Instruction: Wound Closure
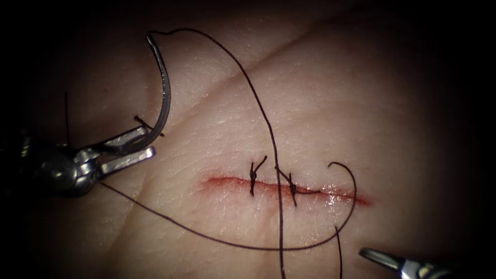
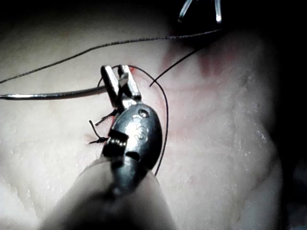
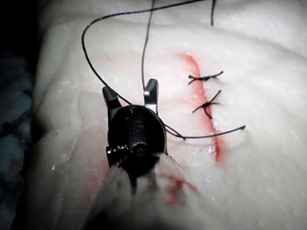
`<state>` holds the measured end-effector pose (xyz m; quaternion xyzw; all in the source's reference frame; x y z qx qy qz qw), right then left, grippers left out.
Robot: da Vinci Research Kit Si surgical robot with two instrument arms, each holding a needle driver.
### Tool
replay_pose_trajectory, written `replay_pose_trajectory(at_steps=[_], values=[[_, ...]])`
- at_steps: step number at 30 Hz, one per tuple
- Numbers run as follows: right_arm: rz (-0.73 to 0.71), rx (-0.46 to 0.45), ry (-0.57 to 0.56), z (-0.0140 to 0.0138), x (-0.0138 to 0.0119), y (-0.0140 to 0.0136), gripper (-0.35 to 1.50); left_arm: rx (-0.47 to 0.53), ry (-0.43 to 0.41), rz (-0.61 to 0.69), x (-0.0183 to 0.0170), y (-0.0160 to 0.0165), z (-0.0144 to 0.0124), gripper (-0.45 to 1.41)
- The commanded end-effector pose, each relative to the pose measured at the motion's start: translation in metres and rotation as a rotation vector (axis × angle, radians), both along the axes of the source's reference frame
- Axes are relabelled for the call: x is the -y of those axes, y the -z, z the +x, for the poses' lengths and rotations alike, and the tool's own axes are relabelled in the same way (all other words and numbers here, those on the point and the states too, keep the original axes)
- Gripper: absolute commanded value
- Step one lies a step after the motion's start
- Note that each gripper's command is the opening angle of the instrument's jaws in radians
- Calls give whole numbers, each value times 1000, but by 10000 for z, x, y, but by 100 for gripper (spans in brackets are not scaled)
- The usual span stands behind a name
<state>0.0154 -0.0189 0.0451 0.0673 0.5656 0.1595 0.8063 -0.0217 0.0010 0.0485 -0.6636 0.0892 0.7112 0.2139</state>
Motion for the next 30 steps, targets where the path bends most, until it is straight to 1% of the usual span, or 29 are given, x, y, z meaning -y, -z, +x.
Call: replay_pose_trajectory(at_steps=[1,2,4,6,7,9,10,13,14,16,18,21,23,24,25,26,27,29,30], values=[[-42,24,9,4,-7,-29,146,1,-1,1,4,-5,-5,-45],[-54,34,11,4,-11,-39,146,1,-1,1,4,-5,-5,-45],[-66,38,12,4,-12,-44,146,1,-1,1,4,-5,-5,-45],[-92,59,24,4,-17,-67,146,1,-1,1,4,-5,-5,-45],[-105,80,47,3,-17,-84,146,1,-2,1,4,-5,-4,-45],[-115,104,76,2,-13,-104,146,2,-2,1,4,-5,-3,-45],[-121,105,95,2,-6,-118,146,2,-4,1,4,-4,-2,-45],[-152,94,111,3,4,-133,146,0,-3,2,4,-4,-1,-45],[-159,81,130,4,11,-136,143,0,-2,2,4,-4,-1,-45],[-169,74,136,5,11,-134,143,0,-2,2,4,-4,-2,-45],[-185,53,152,8,11,-124,140,-1,-2,2,4,-4,-2,-45],[-192,50,160,11,10,-117,138,-1,-2,1,5,-4,-2,-45],[-199,37,144,12,10,-110,121,-1,-2,1,6,-3,-2,-45],[-199,37,144,12,10,-110,121,-1,-2,1,6,-3,-2,-45],[-208,29,138,12,11,-109,106,-1,-2,1,6,-3,-2,-45],[-211,14,125,12,11,-108,69,-1,-2,1,6,-2,-2,-45],[-212,14,125,12,11,-108,52,-1,-2,1,6,-2,-2,-45],[-213,10,128,12,12,-110,-35,-1,-2,1,6,-2,-2,-45],[-214,6,130,11,11,-112,-35,-1,-2,1,6,-2,-2,-45]])
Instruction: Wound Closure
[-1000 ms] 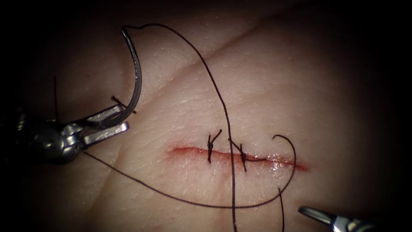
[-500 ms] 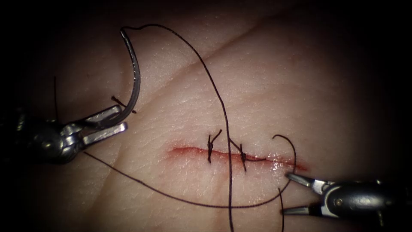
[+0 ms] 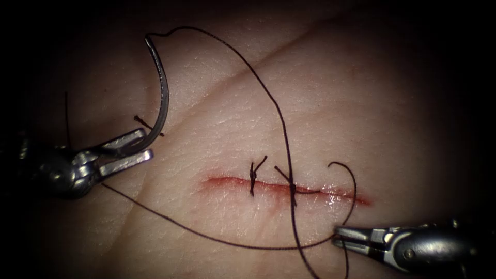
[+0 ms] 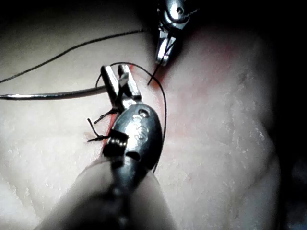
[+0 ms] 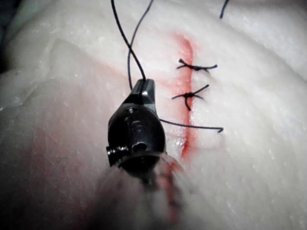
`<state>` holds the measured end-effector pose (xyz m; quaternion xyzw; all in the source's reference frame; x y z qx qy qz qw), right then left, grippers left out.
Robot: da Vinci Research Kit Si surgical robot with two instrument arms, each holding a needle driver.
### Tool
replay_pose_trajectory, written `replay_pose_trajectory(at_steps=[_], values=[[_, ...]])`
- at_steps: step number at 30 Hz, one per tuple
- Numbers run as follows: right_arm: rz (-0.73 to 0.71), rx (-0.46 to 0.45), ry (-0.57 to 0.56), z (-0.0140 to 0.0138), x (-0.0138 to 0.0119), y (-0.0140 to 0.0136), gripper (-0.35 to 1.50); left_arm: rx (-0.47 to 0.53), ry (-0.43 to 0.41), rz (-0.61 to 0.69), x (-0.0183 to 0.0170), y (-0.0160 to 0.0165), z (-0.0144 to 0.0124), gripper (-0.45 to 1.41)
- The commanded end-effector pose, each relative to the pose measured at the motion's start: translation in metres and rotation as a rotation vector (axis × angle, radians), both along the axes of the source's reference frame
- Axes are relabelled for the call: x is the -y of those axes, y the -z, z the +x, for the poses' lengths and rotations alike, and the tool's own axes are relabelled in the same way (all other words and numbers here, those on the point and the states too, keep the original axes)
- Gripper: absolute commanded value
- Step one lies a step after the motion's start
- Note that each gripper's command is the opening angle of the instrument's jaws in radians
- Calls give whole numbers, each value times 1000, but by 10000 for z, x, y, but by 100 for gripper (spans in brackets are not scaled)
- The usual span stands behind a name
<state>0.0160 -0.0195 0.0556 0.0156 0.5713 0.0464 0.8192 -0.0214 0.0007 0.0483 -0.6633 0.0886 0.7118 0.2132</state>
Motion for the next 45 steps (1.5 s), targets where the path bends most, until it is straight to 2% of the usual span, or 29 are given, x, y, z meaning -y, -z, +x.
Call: replay_pose_trajectory(at_steps=[1,8,10,11,12,13,15,16,18,19,20,21,24,27,28,29,30,32,34,36,40,42,45], values=[[1,-8,9,3,8,-6,-35,0,0,0,4,-5,-5,-45],[5,-30,56,5,25,13,-35,0,0,0,4,-5,-5,-45],[4,-47,75,8,38,29,-35,0,0,-1,4,-6,-5,-45],[7,-60,89,13,53,50,-35,-1,1,-1,4,-6,-6,-45],[7,-67,100,16,61,60,-35,-1,1,-1,4,-7,-7,-45],[7,-67,100,16,61,60,-35,-1,1,-1,4,-7,-7,-45],[6,-81,115,25,74,82,-35,-1,2,-2,4,-8,-8,-45],[16,-105,130,37,90,107,-35,-2,3,-2,4,-8,-10,-45],[25,-126,143,50,103,129,-35,-3,4,-3,5,-8,-11,-45],[25,-126,143,50,103,129,-35,-3,4,-3,5,-8,-11,-45],[34,-147,156,64,113,148,-35,-4,4,-4,6,-8,-12,-45],[34,-147,156,64,113,148,-35,-4,4,-4,6,-8,-12,-45],[36,-177,183,86,126,179,-35,-4,4,-4,7,-8,-11,-45],[37,-183,189,93,126,189,-35,-3,3,-4,7,-8,-10,-45],[46,-183,176,97,114,194,5,-3,2,-4,7,-8,-9,-45],[44,-169,150,95,106,192,73,-3,2,-4,7,-8,-8,-45],[43,-152,127,93,99,190,110,-3,2,-4,7,-8,-8,-45],[46,-138,78,82,82,181,135,-3,2,-4,7,-8,-8,-45],[52,-108,30,61,61,162,141,-2,2,-4,7,-9,-8,-45],[43,-107,26,54,55,157,141,-2,2,-4,7,-9,-8,-45],[1,-52,-7,17,28,117,141,-1,1,-4,5,-12,-8,-45],[-5,-44,-9,13,25,110,141,-1,1,-4,5,-12,-8,-45],[-26,10,-32,12,22,80,136,-2,3,-4,5,-12,-10,-45]])
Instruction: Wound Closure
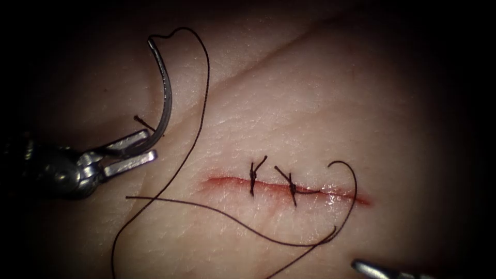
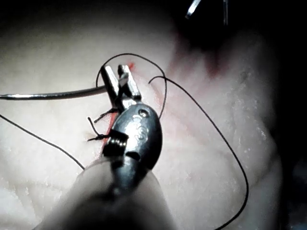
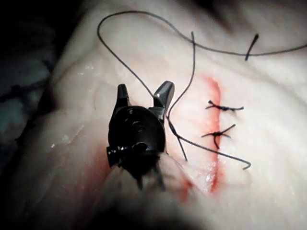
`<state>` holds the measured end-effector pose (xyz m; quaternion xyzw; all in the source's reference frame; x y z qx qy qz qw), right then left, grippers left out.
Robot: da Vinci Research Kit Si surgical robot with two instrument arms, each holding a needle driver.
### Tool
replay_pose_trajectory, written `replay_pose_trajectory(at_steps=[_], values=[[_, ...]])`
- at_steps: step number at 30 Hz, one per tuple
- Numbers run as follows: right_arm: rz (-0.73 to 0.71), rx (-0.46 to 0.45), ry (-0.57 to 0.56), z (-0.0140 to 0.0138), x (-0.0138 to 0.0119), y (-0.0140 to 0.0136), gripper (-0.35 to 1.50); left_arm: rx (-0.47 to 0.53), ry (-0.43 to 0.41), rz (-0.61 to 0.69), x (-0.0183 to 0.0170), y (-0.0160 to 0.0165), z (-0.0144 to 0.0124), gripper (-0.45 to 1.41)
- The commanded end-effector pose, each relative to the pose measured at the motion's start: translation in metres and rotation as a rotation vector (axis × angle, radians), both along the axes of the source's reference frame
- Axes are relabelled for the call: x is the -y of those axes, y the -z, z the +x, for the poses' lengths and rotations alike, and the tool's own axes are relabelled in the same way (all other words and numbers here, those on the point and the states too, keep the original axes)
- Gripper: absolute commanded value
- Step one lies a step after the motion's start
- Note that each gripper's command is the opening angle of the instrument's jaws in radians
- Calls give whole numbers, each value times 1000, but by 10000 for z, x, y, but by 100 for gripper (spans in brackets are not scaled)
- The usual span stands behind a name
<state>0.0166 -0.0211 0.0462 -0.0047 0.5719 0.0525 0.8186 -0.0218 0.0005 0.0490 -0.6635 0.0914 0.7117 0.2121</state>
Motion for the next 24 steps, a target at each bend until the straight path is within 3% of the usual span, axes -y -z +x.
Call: replay_pose_trajectory(at_steps=[1,3,5,24], values=[[-2,32,0,9,6,-22,133,-1,1,1,3,-5,-6,-45],[-39,138,5,20,13,-45,126,-1,0,1,4,-5,-5,-45],[-55,181,12,27,15,-56,123,-1,-1,1,5,-4,-3,-45],[-147,281,116,65,18,-89,99,0,-4,0,9,0,2,-45]])
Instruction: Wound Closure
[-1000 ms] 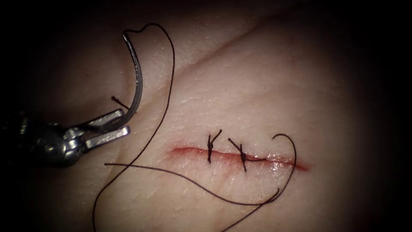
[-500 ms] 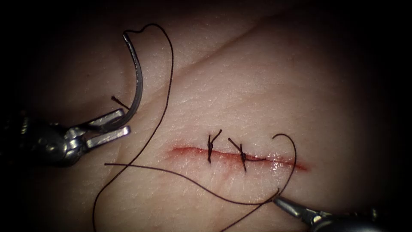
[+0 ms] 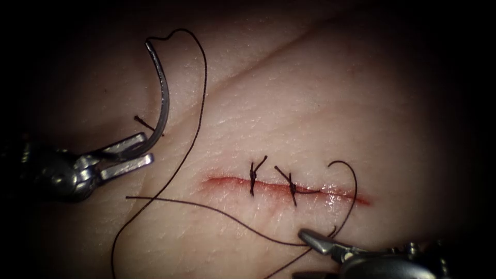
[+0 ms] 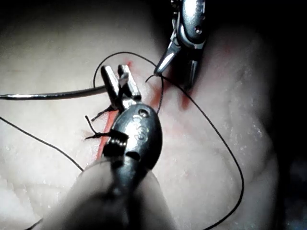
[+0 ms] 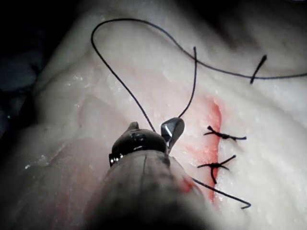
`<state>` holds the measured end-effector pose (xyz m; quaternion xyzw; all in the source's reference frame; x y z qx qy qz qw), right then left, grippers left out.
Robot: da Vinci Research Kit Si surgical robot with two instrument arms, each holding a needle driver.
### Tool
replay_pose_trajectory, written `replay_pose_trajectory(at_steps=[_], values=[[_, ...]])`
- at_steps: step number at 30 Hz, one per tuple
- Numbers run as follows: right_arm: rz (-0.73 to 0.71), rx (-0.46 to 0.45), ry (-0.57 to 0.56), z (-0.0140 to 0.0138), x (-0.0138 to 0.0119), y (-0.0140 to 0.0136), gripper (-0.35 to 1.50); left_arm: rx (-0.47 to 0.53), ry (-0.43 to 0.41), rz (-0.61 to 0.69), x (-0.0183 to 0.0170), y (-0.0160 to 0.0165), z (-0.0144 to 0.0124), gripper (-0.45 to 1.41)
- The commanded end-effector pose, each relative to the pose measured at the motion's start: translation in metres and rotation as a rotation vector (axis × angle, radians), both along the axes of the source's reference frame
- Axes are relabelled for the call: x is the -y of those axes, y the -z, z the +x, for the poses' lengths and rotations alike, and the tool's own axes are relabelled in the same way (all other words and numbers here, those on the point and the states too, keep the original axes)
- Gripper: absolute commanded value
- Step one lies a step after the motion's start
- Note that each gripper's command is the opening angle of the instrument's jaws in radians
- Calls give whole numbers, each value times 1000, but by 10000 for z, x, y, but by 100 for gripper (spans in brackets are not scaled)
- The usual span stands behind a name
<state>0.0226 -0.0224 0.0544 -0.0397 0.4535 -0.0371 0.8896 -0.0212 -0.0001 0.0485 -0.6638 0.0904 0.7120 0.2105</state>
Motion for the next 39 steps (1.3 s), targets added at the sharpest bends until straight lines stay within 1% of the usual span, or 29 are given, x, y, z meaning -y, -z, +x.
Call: replay_pose_trajectory(at_steps=[1,4,6,7,8,9,15,18,20,24,25,26,27,29,30,33,36,39], values=[[-6,2,5,4,6,-10,98,-1,-1,1,4,-4,-4,-45],[-12,0,10,3,7,-14,84,0,-2,4,3,0,-2,-45],[-32,-4,24,4,9,-11,51,-1,0,4,3,0,-4,-45],[-34,-4,34,4,9,-11,22,-2,0,3,3,0,-4,-45],[-29,-2,58,3,11,-10,-35,-2,0,3,3,0,-4,-45],[-22,15,103,3,12,-8,-35,-2,0,3,3,0,-4,-45],[-22,13,105,0,13,-5,-35,-1,-1,3,4,1,-2,-45],[-25,-20,107,-1,28,16,-35,-1,-2,3,4,1,-1,-45],[-25,-36,108,1,43,42,-35,-1,-1,3,4,1,-3,-45],[-23,-74,109,7,62,80,-35,-4,3,3,3,0,-8,-45],[-24,-82,111,9,66,88,-35,-4,4,3,3,0,-9,-45],[-24,-82,111,9,66,88,-35,-4,4,3,3,0,-9,-45],[-25,-92,116,15,74,105,-35,-5,5,3,3,0,-11,-45],[-24,-104,122,20,79,118,-35,-6,6,3,3,0,-12,-45],[-14,-144,134,29,87,135,-35,-6,6,2,3,0,-12,-45],[1,-204,129,46,100,157,-35,-5,5,2,4,0,-11,-45],[9,-222,134,60,110,175,-35,-6,5,2,5,0,-10,-45],[13,-220,132,58,105,174,-35,-6,5,2,5,0,-10,-45]])
